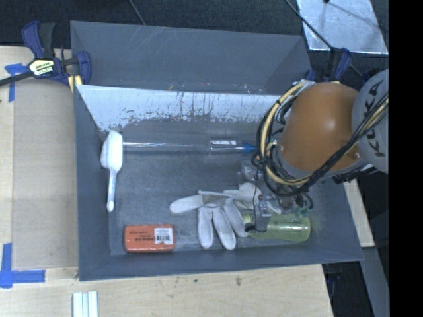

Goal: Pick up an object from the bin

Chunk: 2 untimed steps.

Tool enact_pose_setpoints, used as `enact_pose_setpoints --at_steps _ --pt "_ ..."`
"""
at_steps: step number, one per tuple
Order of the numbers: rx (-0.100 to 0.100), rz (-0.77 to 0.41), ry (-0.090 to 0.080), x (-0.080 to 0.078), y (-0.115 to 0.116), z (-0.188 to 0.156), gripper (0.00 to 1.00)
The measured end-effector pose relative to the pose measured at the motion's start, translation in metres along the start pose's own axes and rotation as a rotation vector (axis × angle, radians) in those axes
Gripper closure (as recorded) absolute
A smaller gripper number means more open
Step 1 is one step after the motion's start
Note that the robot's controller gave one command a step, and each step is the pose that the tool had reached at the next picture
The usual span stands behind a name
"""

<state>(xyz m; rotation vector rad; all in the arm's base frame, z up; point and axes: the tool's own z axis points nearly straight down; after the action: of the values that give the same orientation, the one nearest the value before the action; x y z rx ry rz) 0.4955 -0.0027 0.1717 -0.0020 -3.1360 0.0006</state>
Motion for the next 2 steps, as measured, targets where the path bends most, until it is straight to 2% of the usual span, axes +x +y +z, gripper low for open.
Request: enact_pose_setpoints --at_steps 1,2 --pt "0.0 0.0 -0.008 -0.002 0.0 -0.004 0.0" --pt "0.0 -0.007 -0.016 -0.019 0.004 0.044 0.0"
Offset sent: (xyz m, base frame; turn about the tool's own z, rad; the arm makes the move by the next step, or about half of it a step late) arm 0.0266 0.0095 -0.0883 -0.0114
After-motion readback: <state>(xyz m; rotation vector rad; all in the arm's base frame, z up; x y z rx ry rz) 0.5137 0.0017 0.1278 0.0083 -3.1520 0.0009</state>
